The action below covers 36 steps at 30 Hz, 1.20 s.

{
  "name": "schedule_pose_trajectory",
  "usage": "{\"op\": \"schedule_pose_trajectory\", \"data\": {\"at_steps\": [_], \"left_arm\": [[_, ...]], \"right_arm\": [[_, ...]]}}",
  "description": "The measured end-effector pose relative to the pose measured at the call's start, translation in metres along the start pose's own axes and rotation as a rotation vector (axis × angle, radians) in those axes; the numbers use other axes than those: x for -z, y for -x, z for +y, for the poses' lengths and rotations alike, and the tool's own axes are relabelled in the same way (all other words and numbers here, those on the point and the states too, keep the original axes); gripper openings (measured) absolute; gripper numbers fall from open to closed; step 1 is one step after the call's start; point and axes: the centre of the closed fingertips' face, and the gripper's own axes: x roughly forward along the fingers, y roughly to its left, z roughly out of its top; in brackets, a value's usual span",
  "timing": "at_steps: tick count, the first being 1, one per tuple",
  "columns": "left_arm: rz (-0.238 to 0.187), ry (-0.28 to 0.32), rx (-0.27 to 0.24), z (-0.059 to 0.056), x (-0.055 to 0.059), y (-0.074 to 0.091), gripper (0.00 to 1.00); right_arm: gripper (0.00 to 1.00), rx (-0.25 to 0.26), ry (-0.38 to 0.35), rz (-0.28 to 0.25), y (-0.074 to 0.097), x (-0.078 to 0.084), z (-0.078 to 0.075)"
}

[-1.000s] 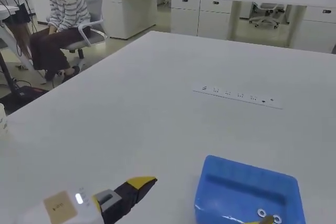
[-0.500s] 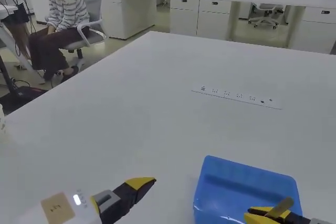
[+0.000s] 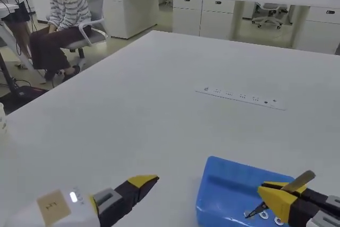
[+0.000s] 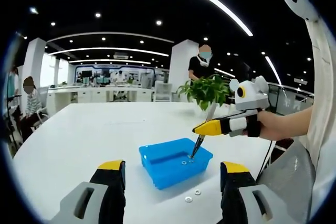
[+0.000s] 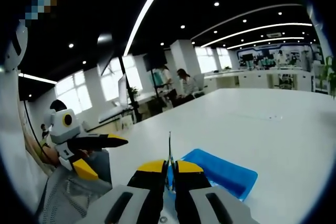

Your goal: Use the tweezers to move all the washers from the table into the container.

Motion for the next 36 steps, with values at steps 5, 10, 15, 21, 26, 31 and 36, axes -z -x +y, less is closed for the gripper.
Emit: {"op": "schedule_pose_trajectory", "data": {"at_steps": [5, 10, 15, 21, 26, 31, 36], "left_arm": [[-0.008, 0.002, -0.002, 0.000, -0.001, 0.000, 0.74], [-0.014, 0.005, -0.003, 0.001, -0.002, 0.001, 0.74], [-0.020, 0.009, -0.006, 0.001, -0.003, 0.002, 0.74], [-0.033, 0.018, -0.009, 0.002, -0.005, 0.003, 0.75], [-0.039, 0.021, -0.009, 0.002, -0.007, 0.003, 0.75], [-0.041, 0.023, -0.008, 0.003, -0.007, 0.003, 0.75], [-0.044, 0.024, -0.011, 0.003, -0.008, 0.003, 0.75]], "right_arm": [[0.03, 0.012, -0.002, -0.007, -0.004, -0.005, -0.009], [0.03, 0.025, -0.004, -0.003, -0.008, -0.009, -0.015], [0.03, 0.036, -0.015, 0.020, -0.013, -0.005, -0.025], [0.03, 0.050, -0.020, 0.055, -0.017, 0.003, -0.032], [0.03, 0.055, -0.027, 0.089, -0.023, 0.010, -0.039], [0.03, 0.059, -0.034, 0.127, -0.030, 0.018, -0.045], [0.03, 0.066, -0.037, 0.165, -0.035, 0.027, -0.051]]}}
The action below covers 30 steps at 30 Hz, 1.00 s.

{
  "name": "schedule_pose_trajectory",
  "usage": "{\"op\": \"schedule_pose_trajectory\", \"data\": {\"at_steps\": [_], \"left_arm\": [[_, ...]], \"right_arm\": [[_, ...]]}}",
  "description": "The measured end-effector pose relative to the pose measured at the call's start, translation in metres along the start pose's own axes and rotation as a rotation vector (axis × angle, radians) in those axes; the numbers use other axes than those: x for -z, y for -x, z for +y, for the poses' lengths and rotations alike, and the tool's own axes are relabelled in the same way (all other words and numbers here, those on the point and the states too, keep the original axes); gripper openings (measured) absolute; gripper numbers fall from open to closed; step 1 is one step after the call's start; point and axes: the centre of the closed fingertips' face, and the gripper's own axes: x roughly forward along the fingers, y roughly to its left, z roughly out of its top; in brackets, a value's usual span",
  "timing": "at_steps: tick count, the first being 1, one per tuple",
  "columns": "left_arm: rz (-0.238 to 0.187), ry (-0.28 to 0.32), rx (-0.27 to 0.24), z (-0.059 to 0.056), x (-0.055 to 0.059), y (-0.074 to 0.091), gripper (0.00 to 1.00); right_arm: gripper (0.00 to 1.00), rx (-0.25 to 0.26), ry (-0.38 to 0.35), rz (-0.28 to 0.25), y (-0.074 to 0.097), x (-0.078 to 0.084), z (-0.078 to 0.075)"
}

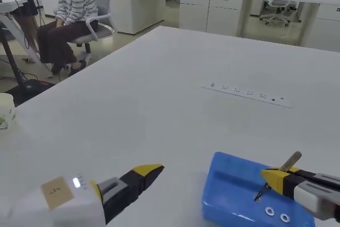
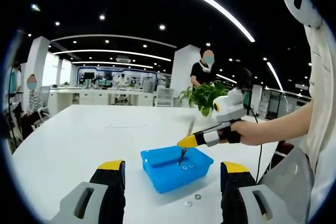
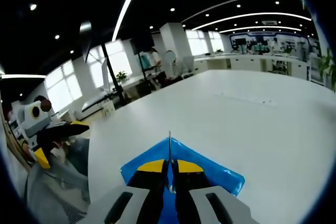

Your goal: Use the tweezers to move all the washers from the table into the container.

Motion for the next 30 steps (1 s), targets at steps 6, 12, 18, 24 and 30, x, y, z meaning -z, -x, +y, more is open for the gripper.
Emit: {"op": "schedule_pose_trajectory", "data": {"at_steps": [6, 12, 18, 24, 30], "left_arm": [[-0.005, 0.002, -0.004, 0.001, -0.001, 0.000, 0.74], [-0.006, 0.002, -0.003, 0.001, -0.001, 0.001, 0.74], [-0.004, 0.002, -0.004, 0.001, -0.001, 0.001, 0.74], [0.000, 0.000, -0.005, 0.001, 0.000, 0.001, 0.73], [0.008, -0.003, 0.000, -0.001, 0.002, 0.000, 0.73]], "right_arm": [[0.03, 0.014, -0.013, 0.037, -0.004, 0.009, -0.006], [0.03, 0.018, -0.013, 0.058, -0.006, 0.015, -0.008], [0.03, 0.021, -0.009, 0.077, -0.009, 0.021, -0.010], [0.03, 0.016, -0.004, 0.079, -0.011, 0.022, -0.010], [0.04, -0.002, 0.019, 0.080, -0.011, 0.024, -0.005]]}}
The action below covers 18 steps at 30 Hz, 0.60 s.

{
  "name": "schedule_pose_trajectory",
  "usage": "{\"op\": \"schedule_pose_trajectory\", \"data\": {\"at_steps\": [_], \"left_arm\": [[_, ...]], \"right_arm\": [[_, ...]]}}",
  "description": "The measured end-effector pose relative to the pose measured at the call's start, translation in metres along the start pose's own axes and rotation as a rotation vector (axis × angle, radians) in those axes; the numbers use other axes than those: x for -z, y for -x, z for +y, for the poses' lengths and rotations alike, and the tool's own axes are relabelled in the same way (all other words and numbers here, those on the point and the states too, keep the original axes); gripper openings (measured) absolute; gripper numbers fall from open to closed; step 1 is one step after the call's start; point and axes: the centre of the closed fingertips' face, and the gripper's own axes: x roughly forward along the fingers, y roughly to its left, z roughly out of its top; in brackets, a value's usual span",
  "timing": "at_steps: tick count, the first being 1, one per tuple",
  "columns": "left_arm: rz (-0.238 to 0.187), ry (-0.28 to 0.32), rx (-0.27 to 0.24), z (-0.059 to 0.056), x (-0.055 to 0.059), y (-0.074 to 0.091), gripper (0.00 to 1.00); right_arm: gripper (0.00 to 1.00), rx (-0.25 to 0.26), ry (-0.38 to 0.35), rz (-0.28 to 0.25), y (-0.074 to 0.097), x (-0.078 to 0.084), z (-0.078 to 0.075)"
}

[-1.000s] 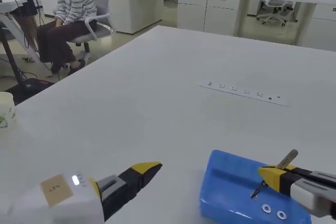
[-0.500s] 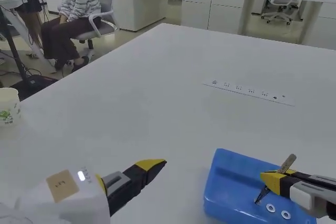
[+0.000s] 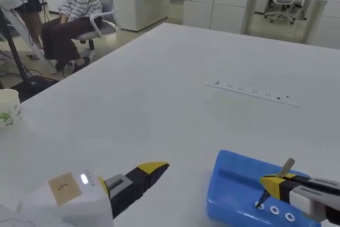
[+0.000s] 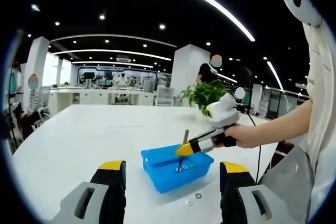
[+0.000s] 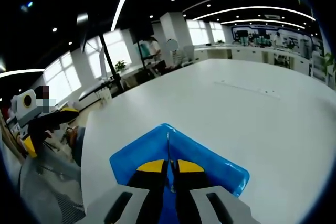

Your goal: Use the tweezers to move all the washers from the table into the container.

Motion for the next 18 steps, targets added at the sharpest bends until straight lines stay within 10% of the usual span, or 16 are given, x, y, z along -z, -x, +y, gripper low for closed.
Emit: {"op": "schedule_pose_trajectory", "data": {"at_steps": [18], "left_arm": [[-0.003, 0.008, 0.011, -0.003, 0.001, -0.001, 0.74]], "right_arm": [[0.04, -0.011, -0.028, -0.087, 0.017, -0.021, 0.009]]}}
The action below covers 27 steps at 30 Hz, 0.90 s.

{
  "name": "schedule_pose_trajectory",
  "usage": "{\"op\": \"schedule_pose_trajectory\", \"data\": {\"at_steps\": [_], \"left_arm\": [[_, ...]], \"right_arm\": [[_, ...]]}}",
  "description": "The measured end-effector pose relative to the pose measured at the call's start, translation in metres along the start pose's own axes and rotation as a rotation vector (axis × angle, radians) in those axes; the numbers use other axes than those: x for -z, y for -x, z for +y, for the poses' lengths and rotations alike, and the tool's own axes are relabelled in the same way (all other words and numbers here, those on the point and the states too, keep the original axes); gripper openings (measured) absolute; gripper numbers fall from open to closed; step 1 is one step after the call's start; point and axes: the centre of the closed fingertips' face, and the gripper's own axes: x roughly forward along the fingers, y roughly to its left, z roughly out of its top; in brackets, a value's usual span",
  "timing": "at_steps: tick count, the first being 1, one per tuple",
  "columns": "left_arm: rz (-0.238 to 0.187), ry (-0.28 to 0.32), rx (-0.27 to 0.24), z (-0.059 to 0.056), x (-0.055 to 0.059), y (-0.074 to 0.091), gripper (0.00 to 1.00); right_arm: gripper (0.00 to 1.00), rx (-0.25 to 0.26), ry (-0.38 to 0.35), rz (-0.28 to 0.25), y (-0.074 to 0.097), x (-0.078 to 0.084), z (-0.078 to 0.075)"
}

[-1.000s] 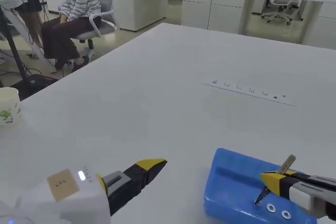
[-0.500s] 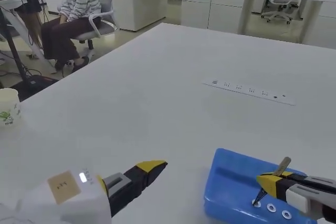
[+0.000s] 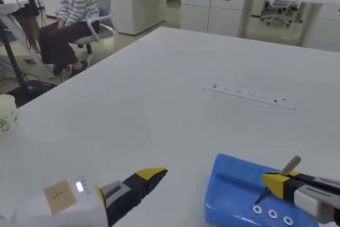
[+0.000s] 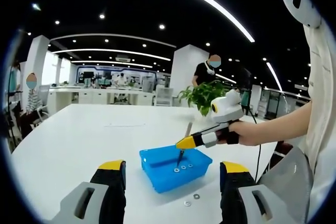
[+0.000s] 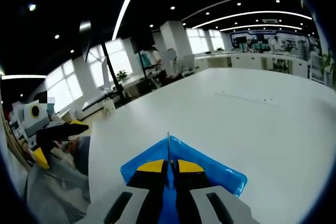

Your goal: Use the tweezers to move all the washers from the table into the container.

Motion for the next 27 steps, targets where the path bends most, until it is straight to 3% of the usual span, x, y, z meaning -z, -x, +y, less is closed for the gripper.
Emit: {"op": "schedule_pose_trajectory", "data": {"at_steps": [16, 27], "left_arm": [[0.010, -0.005, 0.001, 0.000, 0.001, 0.000, 0.73], [0.013, -0.006, 0.002, 0.000, 0.002, 0.000, 0.73]], "right_arm": [[0.04, -0.020, -0.018, -0.087, 0.019, -0.023, 0.019], [0.04, -0.029, -0.034, -0.091, 0.030, -0.017, 0.031]]}}
